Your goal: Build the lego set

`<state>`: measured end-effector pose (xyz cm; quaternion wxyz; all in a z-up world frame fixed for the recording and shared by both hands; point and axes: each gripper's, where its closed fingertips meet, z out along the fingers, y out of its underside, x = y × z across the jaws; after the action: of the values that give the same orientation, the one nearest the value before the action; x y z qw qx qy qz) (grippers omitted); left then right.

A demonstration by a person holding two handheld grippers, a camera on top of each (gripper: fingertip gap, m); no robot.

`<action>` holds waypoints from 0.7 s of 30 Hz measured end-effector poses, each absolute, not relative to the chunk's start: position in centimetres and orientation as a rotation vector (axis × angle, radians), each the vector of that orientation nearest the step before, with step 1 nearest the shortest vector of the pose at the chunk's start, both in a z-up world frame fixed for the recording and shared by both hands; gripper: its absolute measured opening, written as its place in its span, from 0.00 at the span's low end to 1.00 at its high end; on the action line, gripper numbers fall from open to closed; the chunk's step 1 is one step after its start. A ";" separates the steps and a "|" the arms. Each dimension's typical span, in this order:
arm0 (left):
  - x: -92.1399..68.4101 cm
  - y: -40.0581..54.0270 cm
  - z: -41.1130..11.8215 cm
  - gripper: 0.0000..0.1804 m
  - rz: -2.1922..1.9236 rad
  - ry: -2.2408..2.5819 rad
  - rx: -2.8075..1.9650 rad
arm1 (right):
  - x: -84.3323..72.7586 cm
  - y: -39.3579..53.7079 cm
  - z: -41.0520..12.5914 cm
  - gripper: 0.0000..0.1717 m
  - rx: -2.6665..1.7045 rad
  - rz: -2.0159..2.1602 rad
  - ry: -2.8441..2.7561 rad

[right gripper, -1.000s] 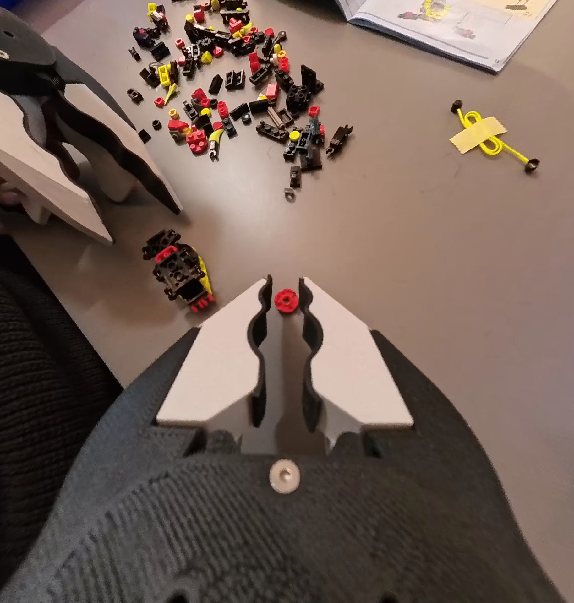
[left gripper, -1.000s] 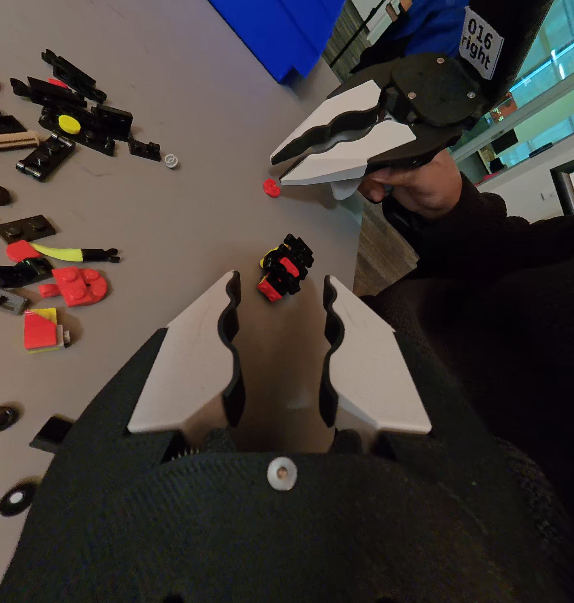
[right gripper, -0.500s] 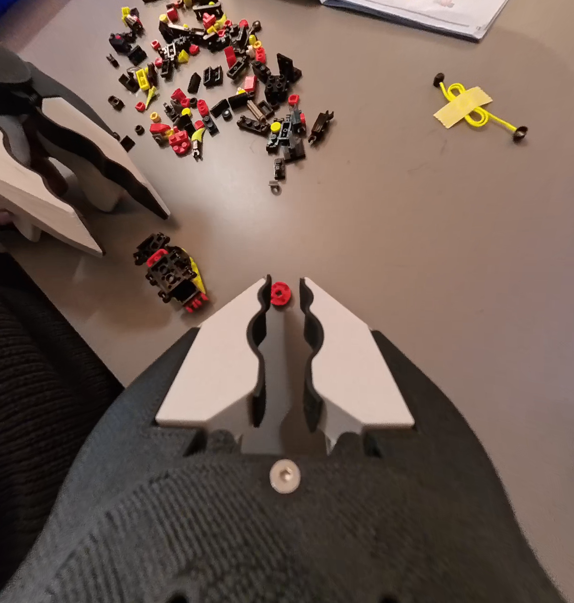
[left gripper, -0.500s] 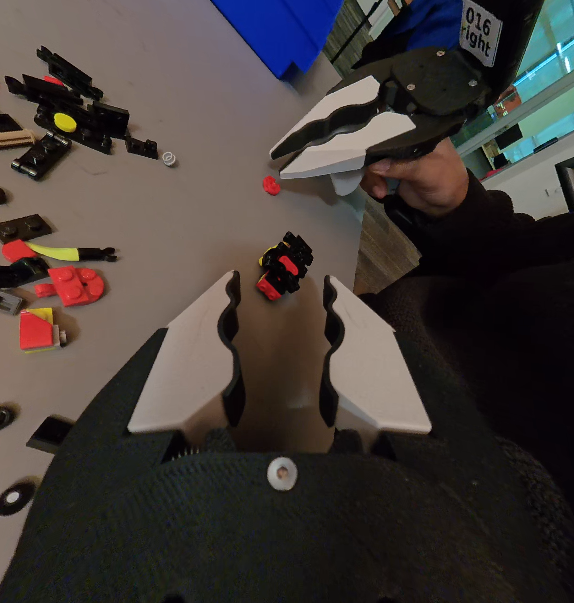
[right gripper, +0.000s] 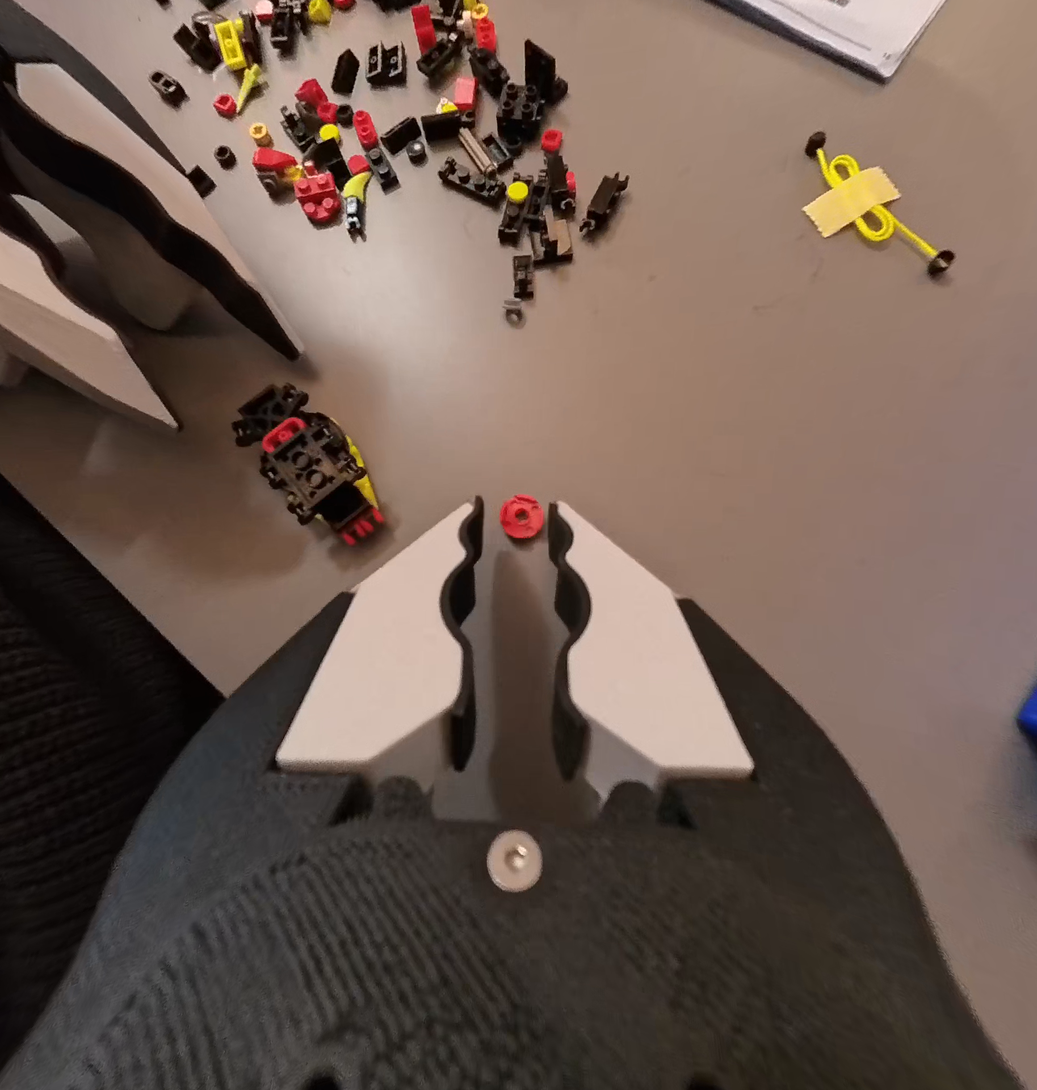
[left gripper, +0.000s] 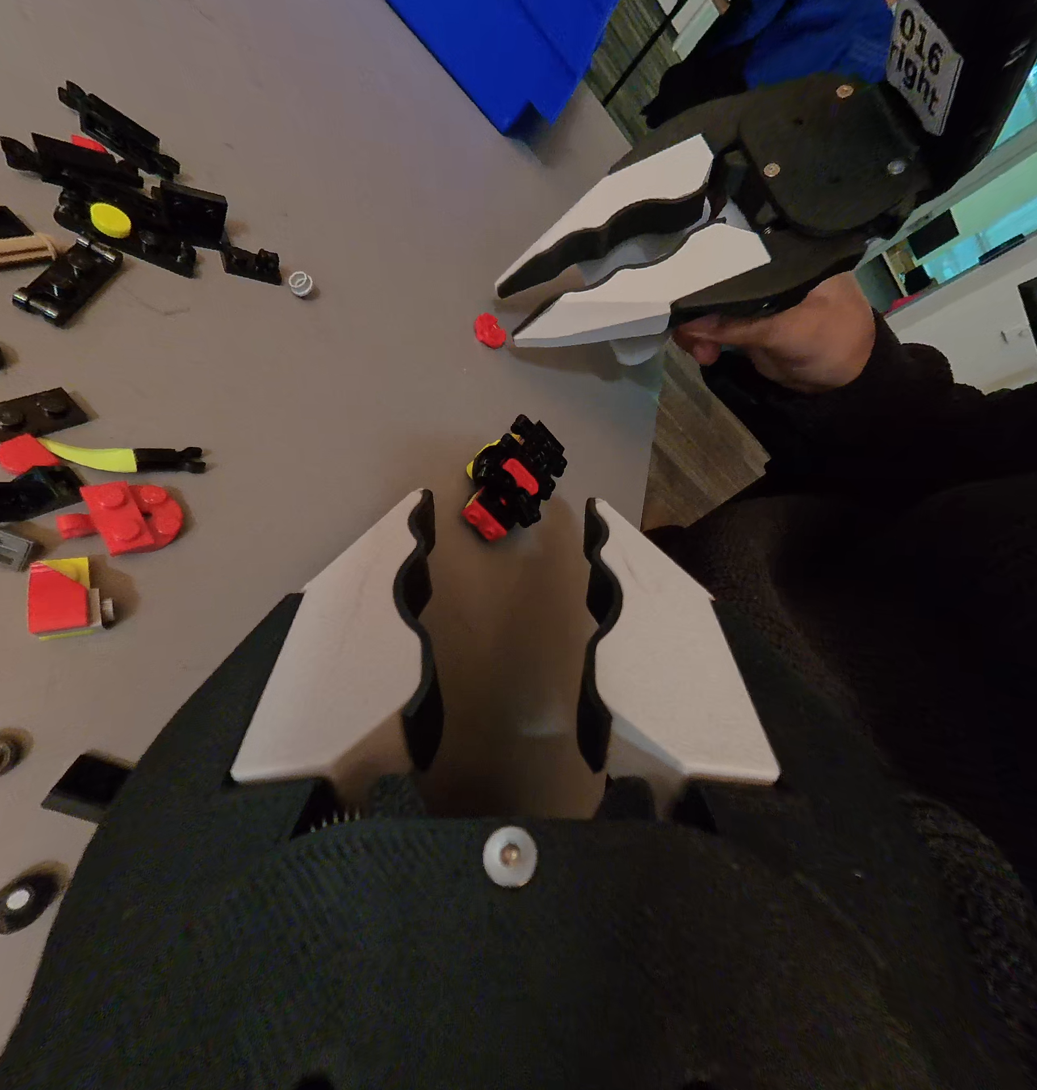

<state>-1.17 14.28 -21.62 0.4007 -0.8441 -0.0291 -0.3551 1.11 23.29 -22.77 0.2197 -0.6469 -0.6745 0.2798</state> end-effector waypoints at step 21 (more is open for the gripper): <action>-0.6 14.1 -21.9 0.27 -0.926 -0.069 -2.155 | 1.2 22.8 -24.0 0.08 -1.840 0.787 -1.934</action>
<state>-0.65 14.12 -21.88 0.3871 -0.8468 -0.0271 -0.3639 1.23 22.77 -23.97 0.1780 -0.6506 -0.6838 0.2781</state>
